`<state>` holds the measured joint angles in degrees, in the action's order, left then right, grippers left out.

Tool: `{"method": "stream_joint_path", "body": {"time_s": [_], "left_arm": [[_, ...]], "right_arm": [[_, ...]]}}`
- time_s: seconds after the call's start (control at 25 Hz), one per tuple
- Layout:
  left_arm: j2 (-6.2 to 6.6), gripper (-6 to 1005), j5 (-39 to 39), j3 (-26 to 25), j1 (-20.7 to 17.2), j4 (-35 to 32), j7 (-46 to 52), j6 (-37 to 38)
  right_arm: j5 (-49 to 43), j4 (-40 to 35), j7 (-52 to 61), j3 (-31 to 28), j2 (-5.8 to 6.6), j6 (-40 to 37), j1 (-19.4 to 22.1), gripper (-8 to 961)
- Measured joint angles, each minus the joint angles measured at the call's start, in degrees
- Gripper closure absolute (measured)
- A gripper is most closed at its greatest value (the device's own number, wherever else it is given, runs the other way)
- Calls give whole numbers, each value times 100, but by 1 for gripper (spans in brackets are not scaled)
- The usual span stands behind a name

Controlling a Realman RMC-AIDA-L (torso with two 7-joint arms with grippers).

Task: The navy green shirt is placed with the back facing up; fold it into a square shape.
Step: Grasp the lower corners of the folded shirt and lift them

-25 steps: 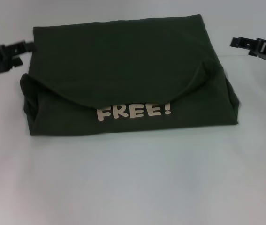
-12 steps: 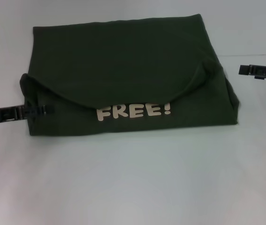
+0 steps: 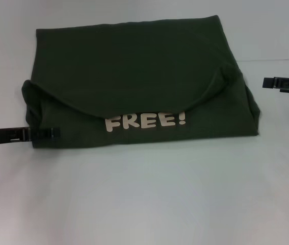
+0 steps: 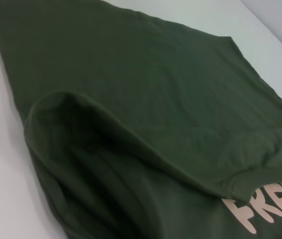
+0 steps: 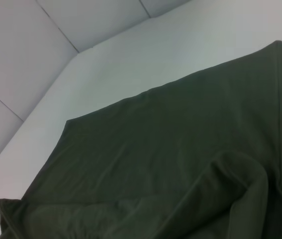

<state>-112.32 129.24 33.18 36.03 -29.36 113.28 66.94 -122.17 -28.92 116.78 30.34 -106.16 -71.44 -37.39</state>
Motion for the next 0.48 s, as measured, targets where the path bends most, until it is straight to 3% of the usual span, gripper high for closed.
{"method": "stream_joint_path", "body": {"time_s": [0.48], "left_arm": [[29,170,0,-2,-28,-126,38,-117]], "right_arm": [[-34,0,45,-2,10,-12,-10,102]]}}
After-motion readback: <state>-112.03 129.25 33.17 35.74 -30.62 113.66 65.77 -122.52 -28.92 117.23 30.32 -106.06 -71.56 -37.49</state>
